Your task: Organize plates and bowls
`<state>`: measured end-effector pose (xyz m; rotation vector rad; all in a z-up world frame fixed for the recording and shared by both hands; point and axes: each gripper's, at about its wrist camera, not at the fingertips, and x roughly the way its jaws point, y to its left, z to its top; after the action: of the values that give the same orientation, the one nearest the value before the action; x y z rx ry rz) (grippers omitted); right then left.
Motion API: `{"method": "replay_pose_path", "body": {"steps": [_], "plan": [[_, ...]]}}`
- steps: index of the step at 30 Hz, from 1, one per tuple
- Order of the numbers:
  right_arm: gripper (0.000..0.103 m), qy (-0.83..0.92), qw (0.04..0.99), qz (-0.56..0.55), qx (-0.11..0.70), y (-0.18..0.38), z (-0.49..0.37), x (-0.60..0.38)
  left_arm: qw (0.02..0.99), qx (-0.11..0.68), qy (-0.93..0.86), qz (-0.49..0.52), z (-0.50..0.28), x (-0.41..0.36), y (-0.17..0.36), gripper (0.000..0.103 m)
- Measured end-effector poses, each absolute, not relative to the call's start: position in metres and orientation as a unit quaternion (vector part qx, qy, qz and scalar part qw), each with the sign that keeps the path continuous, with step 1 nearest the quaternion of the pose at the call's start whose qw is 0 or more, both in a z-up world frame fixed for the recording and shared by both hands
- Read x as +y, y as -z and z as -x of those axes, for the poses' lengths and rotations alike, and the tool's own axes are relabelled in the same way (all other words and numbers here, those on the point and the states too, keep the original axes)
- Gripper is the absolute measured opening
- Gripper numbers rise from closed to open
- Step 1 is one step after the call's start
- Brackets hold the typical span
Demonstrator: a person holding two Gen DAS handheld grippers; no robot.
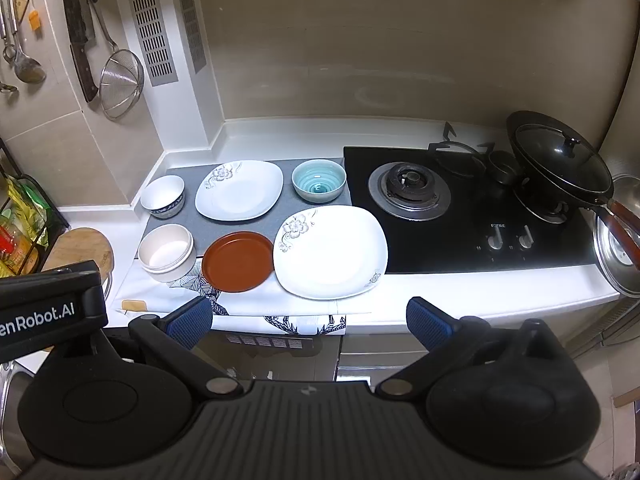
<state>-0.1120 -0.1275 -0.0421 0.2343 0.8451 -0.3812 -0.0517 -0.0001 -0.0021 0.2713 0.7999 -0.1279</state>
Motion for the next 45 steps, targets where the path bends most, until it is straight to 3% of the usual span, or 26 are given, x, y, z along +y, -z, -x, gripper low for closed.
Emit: {"method": "replay_pose_path", "body": {"steps": [27,45], "plan": [[0.103,0.182,0.878,-0.117,0.426,0.063,0.086,-0.144,0.9,0.41,0.068,-0.13,0.026,-0.013,0.025,0.101],[0.103,0.178,0.866,-0.124,0.451,0.107,0.008,-0.18,0.873,0.442,0.153,-0.136,-0.072,-0.04,0.08,0.101]]}}
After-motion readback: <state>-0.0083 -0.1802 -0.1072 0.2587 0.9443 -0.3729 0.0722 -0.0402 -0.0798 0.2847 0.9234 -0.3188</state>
